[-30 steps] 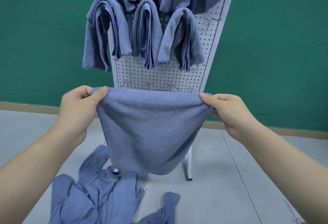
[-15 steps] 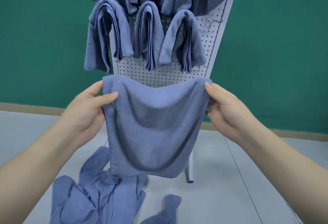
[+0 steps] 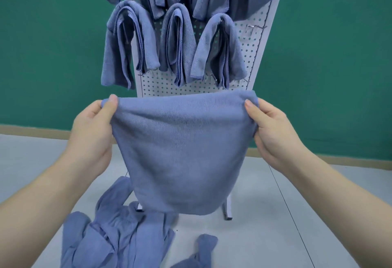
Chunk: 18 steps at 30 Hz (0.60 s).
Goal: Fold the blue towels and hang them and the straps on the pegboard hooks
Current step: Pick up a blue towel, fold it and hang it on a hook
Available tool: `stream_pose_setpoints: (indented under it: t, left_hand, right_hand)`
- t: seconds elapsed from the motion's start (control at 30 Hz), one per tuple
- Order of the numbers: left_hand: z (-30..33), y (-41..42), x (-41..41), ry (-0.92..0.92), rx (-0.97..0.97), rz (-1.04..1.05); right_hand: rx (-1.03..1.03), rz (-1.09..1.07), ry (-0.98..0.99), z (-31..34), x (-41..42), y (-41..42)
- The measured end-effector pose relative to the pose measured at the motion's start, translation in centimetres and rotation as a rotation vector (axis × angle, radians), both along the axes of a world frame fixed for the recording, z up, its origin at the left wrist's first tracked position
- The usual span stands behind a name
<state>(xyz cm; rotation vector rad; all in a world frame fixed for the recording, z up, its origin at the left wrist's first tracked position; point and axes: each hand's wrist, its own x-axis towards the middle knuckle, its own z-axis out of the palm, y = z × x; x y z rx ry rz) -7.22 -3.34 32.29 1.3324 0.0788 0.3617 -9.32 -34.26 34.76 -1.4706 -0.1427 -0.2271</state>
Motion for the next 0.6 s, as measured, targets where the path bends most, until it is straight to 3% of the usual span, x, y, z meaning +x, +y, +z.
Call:
stream_pose_setpoints:
  t: [0.3,0.6]
  left_hand:
    - [0.7,0.1,0.1,0.068,-0.271,-0.212]
    - [0.5,0.0,-0.4,-0.051,0.059,-0.201]
  right_hand:
    - [-0.029,-0.038,0.061,-0.6,0.4,-0.6]
    - [0.025,-0.038,0.061,-0.4,0.7,-1.1]
